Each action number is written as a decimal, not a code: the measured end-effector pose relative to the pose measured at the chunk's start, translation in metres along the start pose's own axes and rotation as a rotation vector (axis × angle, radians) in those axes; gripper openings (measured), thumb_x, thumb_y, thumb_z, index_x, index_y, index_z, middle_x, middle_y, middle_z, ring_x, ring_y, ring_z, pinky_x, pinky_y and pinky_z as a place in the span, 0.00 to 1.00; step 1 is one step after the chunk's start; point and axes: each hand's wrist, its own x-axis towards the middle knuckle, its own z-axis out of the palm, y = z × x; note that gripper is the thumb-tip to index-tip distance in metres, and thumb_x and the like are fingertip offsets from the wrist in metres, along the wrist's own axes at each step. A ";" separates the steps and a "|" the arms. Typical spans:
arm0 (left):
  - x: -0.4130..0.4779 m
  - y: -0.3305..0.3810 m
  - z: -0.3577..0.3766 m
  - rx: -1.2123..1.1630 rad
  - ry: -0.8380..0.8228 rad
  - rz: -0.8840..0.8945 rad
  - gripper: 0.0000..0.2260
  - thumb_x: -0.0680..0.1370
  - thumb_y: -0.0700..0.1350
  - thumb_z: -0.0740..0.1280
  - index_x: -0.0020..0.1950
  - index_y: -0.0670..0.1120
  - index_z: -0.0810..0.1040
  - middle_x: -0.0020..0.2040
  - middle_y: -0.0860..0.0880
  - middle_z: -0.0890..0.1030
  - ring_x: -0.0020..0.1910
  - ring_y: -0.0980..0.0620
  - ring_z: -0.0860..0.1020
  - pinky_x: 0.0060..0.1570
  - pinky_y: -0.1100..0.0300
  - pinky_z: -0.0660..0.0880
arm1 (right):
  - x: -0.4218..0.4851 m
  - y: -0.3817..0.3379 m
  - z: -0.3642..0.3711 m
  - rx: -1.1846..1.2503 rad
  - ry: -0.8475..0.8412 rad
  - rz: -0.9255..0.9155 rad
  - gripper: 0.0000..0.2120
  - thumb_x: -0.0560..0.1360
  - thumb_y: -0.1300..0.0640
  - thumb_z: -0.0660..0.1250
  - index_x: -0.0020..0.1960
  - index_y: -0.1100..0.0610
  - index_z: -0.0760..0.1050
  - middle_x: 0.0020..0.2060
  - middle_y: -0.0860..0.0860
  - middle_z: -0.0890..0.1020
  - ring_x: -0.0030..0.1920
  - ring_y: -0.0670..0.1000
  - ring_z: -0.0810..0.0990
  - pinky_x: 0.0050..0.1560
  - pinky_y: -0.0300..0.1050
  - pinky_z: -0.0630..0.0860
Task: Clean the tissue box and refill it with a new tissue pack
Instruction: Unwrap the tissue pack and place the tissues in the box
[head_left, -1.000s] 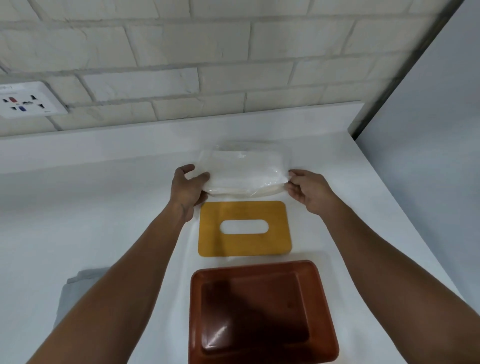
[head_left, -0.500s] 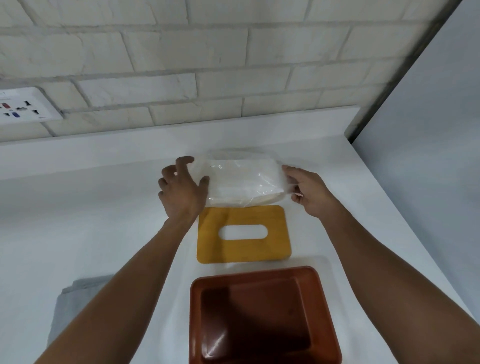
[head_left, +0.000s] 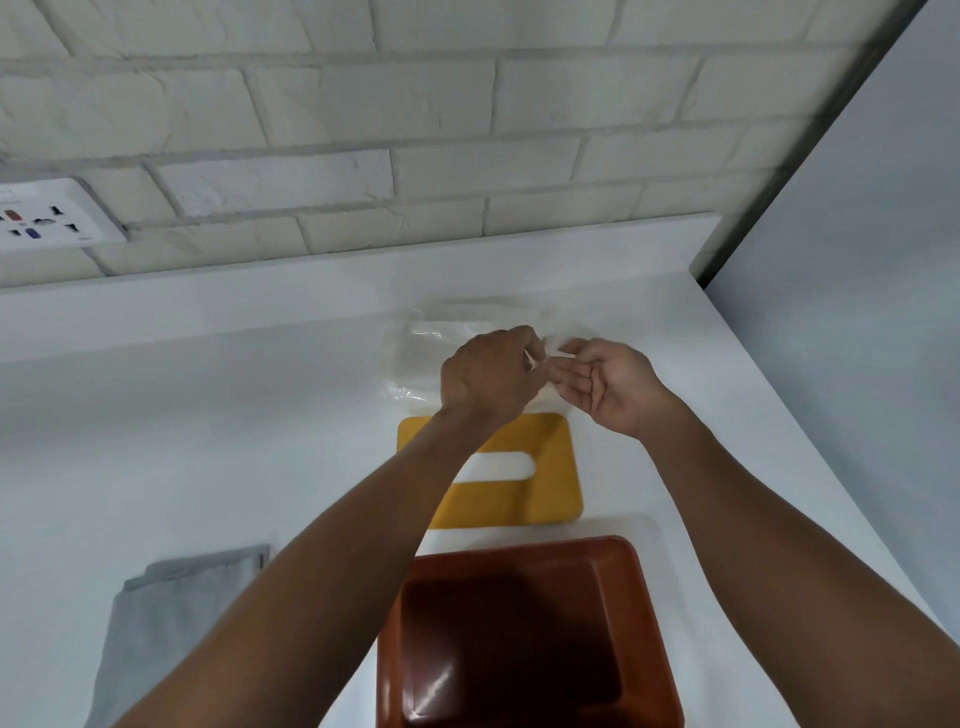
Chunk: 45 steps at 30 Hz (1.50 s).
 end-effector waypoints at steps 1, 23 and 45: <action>-0.001 0.001 0.001 -0.004 0.010 -0.013 0.07 0.81 0.54 0.67 0.53 0.54 0.82 0.48 0.56 0.85 0.49 0.51 0.82 0.43 0.57 0.74 | 0.000 0.001 -0.001 -0.104 0.030 -0.021 0.12 0.76 0.64 0.62 0.55 0.60 0.81 0.49 0.60 0.86 0.44 0.53 0.87 0.36 0.41 0.81; 0.001 -0.102 -0.049 -0.357 0.242 -0.737 0.39 0.74 0.68 0.71 0.79 0.50 0.64 0.75 0.41 0.71 0.72 0.35 0.71 0.70 0.43 0.70 | 0.022 0.011 0.046 -1.135 0.363 0.029 0.56 0.50 0.25 0.75 0.69 0.56 0.69 0.58 0.56 0.80 0.59 0.61 0.79 0.60 0.58 0.77; 0.005 -0.084 -0.073 -1.332 -0.130 -0.477 0.17 0.78 0.48 0.74 0.67 0.48 0.82 0.59 0.46 0.87 0.53 0.45 0.87 0.53 0.47 0.84 | 0.000 0.014 0.023 -0.212 0.067 0.167 0.11 0.67 0.52 0.80 0.49 0.50 0.87 0.44 0.48 0.78 0.43 0.50 0.74 0.40 0.43 0.69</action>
